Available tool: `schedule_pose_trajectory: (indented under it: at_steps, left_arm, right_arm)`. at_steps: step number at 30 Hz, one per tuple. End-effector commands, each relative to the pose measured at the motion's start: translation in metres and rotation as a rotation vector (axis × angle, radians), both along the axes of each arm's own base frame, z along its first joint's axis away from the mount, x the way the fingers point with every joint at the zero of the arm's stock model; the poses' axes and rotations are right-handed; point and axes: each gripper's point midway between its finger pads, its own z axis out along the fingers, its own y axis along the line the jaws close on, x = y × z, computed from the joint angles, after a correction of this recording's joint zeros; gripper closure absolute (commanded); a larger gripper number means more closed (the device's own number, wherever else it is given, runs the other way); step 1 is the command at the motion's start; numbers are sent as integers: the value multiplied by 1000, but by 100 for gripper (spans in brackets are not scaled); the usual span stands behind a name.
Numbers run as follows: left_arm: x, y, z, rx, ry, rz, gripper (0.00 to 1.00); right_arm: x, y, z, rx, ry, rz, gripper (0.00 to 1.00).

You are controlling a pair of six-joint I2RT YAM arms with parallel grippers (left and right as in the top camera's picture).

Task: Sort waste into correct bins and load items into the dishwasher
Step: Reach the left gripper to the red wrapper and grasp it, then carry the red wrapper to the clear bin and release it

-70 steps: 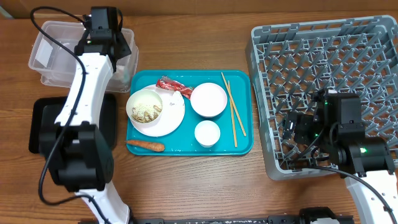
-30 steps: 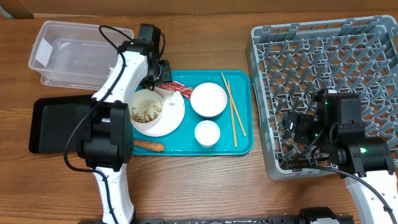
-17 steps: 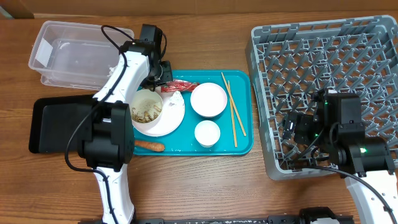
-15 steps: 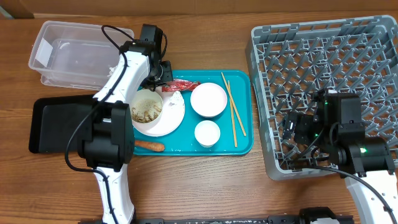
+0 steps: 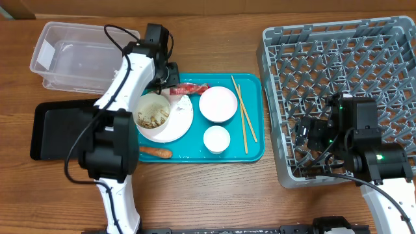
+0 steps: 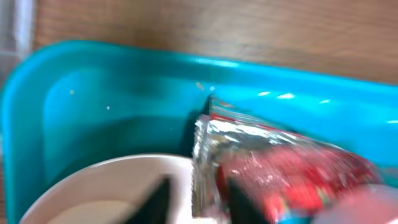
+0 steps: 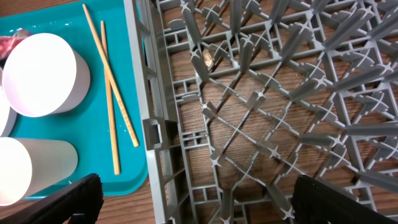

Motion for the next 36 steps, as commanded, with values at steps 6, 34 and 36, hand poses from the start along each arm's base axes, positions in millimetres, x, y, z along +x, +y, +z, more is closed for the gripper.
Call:
schedule_pose_trajectory:
  at_steps: [6, 34, 36]
  left_arm:
    - [-1, -26, 30, -35, -68, -161, 33]
    - [-16, -30, -21, -37, 76, -173, 72]
    - [-17, -30, -22, -37, 78, -174, 96]
  right_arm:
    - [5, -1, 14, -5, -44, -3, 0]
    - [5, -1, 15, -5, -44, -3, 0]
    - [5, -1, 15, -5, -44, -3, 0]
